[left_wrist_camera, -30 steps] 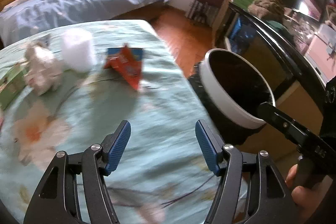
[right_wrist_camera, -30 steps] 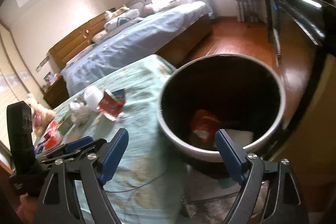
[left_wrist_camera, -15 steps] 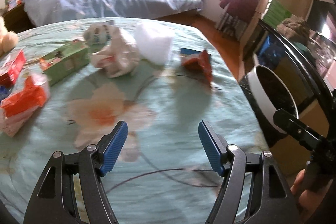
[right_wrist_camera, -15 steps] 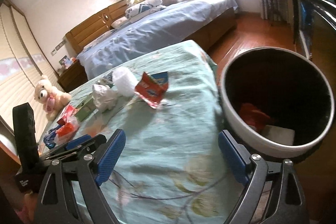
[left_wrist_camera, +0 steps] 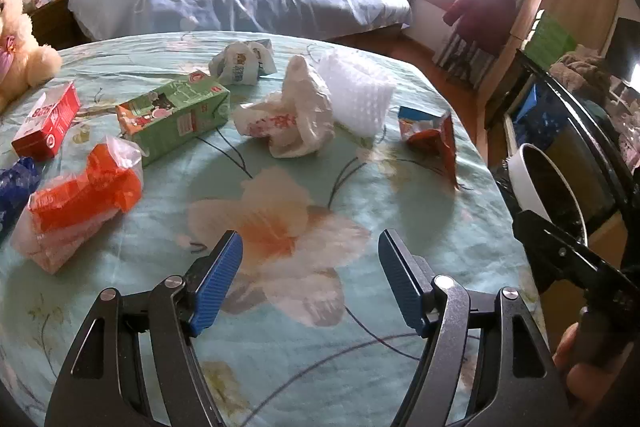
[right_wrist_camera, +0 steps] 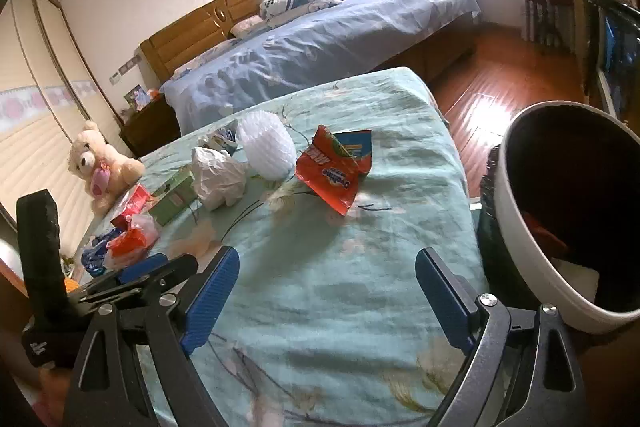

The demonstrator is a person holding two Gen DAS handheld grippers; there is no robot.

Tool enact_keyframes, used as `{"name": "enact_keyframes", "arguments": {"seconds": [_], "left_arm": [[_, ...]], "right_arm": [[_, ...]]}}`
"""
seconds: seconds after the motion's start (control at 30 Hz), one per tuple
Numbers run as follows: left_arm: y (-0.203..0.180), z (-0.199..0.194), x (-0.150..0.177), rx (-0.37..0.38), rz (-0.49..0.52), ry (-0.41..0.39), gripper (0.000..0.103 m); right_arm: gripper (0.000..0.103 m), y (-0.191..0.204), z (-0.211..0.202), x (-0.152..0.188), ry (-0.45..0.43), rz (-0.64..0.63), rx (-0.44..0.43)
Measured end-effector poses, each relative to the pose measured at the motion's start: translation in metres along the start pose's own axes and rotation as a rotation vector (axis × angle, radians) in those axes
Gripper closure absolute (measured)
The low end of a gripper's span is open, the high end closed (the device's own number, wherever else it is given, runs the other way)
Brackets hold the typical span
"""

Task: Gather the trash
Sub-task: 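Move both open tools back over the table toward remaining wrappers, then grasp the white plastic bag with the left tool while the right tool grasps the orange wrapper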

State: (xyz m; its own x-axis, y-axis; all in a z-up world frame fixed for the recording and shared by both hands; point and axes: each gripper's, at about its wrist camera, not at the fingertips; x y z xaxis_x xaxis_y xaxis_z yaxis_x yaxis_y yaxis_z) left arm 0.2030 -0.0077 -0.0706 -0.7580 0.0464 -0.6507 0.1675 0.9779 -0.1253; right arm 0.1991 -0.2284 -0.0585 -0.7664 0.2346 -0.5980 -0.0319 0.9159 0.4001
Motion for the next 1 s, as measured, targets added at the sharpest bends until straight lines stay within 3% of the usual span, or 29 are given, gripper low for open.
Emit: {"name": "enact_keyframes", "arguments": {"seconds": [0.4,0.8,0.87,0.93,0.97,1.0], "left_arm": [[0.012,0.019,-0.024,-0.044,0.027,-0.014,0.031],[0.011,0.039,-0.055,-0.062,0.045,-0.045,0.032],[0.008,0.041,-0.059,-0.059,0.056,-0.048,0.041],[0.006,0.045,-0.06,-0.048,0.065,-0.039,0.066],[0.005,0.047,-0.06,-0.04,0.069,-0.033,0.072],[0.003,0.047,-0.06,-0.033,0.074,-0.03,0.079]], "right_arm": [[0.012,0.006,0.04,-0.014,0.052,-0.024,0.027],[0.013,0.009,0.067,-0.034,0.048,-0.047,0.084],[0.022,0.009,0.069,-0.036,0.039,-0.049,0.096],[0.052,0.008,0.069,-0.037,0.035,-0.055,0.113],[0.061,0.007,0.07,-0.036,0.037,-0.053,0.116],[0.08,0.005,0.07,-0.035,0.039,-0.05,0.115]]}}
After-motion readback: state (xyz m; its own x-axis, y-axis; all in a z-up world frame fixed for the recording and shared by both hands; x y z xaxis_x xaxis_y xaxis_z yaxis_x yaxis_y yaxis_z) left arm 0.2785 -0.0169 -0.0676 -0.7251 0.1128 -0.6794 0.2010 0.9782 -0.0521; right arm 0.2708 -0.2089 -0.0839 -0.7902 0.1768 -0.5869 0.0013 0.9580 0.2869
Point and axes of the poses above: each gripper's, at about its wrist camera, not at the fingertips, and z roughly the way its jaws point, y to its left, x to its underside, and after that the axes turned 9 degrees about z, right-handed
